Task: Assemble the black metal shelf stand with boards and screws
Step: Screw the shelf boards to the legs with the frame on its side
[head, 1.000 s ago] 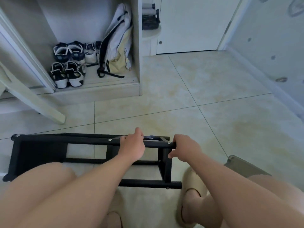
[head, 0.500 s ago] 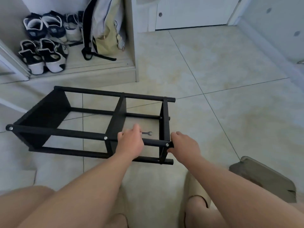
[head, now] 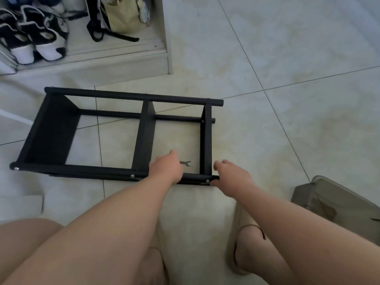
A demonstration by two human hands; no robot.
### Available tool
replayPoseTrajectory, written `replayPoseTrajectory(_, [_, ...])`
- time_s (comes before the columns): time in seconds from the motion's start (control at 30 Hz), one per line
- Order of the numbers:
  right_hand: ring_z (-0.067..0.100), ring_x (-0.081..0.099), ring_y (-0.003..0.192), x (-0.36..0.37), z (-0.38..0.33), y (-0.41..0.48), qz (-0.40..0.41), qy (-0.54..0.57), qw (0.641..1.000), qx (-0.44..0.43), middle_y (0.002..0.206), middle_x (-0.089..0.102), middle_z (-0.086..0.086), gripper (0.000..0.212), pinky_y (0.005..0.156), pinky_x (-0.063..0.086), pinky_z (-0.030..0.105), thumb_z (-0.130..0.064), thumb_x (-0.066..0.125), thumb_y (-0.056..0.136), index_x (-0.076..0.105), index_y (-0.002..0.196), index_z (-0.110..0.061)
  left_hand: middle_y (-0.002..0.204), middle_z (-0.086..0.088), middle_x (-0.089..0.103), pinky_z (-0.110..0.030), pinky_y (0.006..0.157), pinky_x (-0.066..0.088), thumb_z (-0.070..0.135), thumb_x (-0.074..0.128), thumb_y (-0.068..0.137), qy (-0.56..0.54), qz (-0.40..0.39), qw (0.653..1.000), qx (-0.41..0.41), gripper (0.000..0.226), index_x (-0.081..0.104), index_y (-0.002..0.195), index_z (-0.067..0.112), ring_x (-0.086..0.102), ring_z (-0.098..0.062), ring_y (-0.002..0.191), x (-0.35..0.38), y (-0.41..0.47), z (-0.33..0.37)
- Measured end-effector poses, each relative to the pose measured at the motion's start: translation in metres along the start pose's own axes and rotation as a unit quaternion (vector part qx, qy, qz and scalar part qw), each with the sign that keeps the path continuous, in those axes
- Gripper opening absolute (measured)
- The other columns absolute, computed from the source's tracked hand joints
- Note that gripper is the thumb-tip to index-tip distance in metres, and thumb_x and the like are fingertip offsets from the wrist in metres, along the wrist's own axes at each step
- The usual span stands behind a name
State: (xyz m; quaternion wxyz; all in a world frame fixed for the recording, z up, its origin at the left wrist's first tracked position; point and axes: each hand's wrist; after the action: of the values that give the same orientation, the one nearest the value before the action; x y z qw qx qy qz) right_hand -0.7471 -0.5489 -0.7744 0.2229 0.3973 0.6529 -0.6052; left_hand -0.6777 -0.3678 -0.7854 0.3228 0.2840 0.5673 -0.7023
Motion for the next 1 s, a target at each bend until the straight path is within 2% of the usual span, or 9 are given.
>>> replayPoseTrajectory(0.1, [0.027,0.055,0.12,-0.042,0.003,-0.002,0.015,-0.003,1.0,-0.008,0.136,0.051,0.0,0.056,0.086,0.047,0.04,-0.049,0.061,0.095,0.044,0.14,-0.021,0.113,-0.01,0.067,-0.04,0.092,0.047,0.012,0.047,0.095,0.036,-0.031,0.998,0.039,0.028,0.065,0.117,0.012,0.061,-0.032,0.106,-0.046,0.004,0.014])
replayPoseTrajectory(0.2, [0.028,0.048,0.129,-0.08,0.005,-0.004,0.04,-0.061,0.995,-0.064,0.145,0.046,0.001,0.064,0.095,0.045,0.043,-0.053,0.057,0.096,0.036,0.149,-0.022,0.105,-0.01,0.073,-0.038,0.084,0.055,0.012,0.059,0.094,0.066,-0.043,0.99,0.117,0.021,0.074,0.108,0.008,0.067,-0.028,0.098,-0.095,0.008,0.028])
replayPoseTrajectory(0.27, [0.028,0.043,0.133,-0.089,0.007,-0.004,0.043,-0.113,0.987,-0.11,0.149,0.043,0.001,0.069,0.1,0.043,0.043,-0.056,0.055,0.096,0.031,0.152,-0.023,0.096,0.0,0.073,-0.031,0.074,0.054,0.015,0.065,0.093,0.077,-0.046,0.982,0.166,0.018,0.078,0.105,0.014,0.066,-0.017,0.088,-0.113,0.007,0.031])
replayPoseTrajectory(0.33, [0.026,0.034,0.141,-0.087,0.011,-0.004,0.037,-0.137,0.98,-0.142,0.157,0.035,-0.002,0.077,0.108,0.039,0.042,-0.059,0.055,0.095,0.024,0.156,-0.024,0.083,0.011,0.067,-0.022,0.06,0.043,0.017,0.068,0.091,0.063,-0.049,0.978,0.192,0.015,0.079,0.101,0.021,0.057,-0.006,0.074,-0.115,0.006,0.028])
replayPoseTrajectory(0.53, [0.022,-0.008,0.155,-0.046,0.021,0.018,0.023,-0.148,0.973,-0.173,0.168,-0.013,-0.007,0.117,0.123,0.014,0.045,-0.083,0.049,0.08,-0.009,0.16,-0.021,0.095,0.005,0.071,-0.02,0.062,0.042,0.018,0.073,0.088,-0.002,-0.111,0.982,0.155,0.011,0.072,0.084,0.028,0.061,-0.01,0.083,-0.065,0.045,0.013])
replayPoseTrajectory(0.67, [0.023,-0.022,0.153,-0.028,0.021,0.048,0.038,-0.156,0.968,-0.191,0.163,-0.032,-0.002,0.137,0.125,0.002,0.051,-0.097,0.033,0.062,-0.019,0.158,-0.015,0.087,0.013,0.064,-0.02,0.06,0.039,0.019,0.069,0.09,-0.054,-0.136,0.979,0.144,0.022,0.064,0.076,0.035,0.055,-0.004,0.08,-0.039,0.078,0.013])
replayPoseTrajectory(0.73, [0.022,-0.026,0.152,-0.019,0.022,0.059,0.043,-0.153,0.966,-0.202,0.162,-0.035,0.002,0.141,0.125,-0.001,0.053,-0.1,0.03,0.06,-0.018,0.158,-0.012,0.085,0.013,0.063,-0.019,0.063,0.043,0.017,0.067,0.09,-0.12,-0.151,0.972,0.133,0.022,0.065,0.077,0.034,0.056,-0.003,0.079,-0.023,0.091,0.012])
replayPoseTrajectory(0.83, [0.024,-0.024,0.153,-0.008,0.028,0.069,0.058,-0.143,0.962,-0.225,0.165,-0.028,0.008,0.145,0.124,0.0,0.057,-0.104,0.028,0.059,-0.01,0.159,-0.006,0.091,0.001,0.069,-0.027,0.075,0.057,0.014,0.065,0.09,-0.209,-0.187,0.955,0.09,0.015,0.07,0.082,0.026,0.062,-0.01,0.083,-0.003,0.102,0.008])
replayPoseTrajectory(1.0, [0.03,-0.014,0.155,0.006,0.039,0.074,0.082,-0.141,0.952,-0.257,0.167,-0.017,0.016,0.146,0.123,0.005,0.062,-0.102,0.034,0.061,-0.004,0.159,-0.001,0.085,0.003,0.072,-0.027,0.08,0.058,0.009,0.063,0.089,-0.236,-0.228,0.941,0.082,0.013,0.072,0.087,0.019,0.067,-0.009,0.082,0.005,0.109,0.0])
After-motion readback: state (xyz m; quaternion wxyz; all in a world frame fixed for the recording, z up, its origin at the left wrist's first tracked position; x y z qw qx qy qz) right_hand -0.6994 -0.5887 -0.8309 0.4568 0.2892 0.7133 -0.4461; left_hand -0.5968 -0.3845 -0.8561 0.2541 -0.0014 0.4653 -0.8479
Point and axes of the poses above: each hand's wrist, its own y-axis towards the middle knuckle, its own x-axis out of the palm, z = x × y
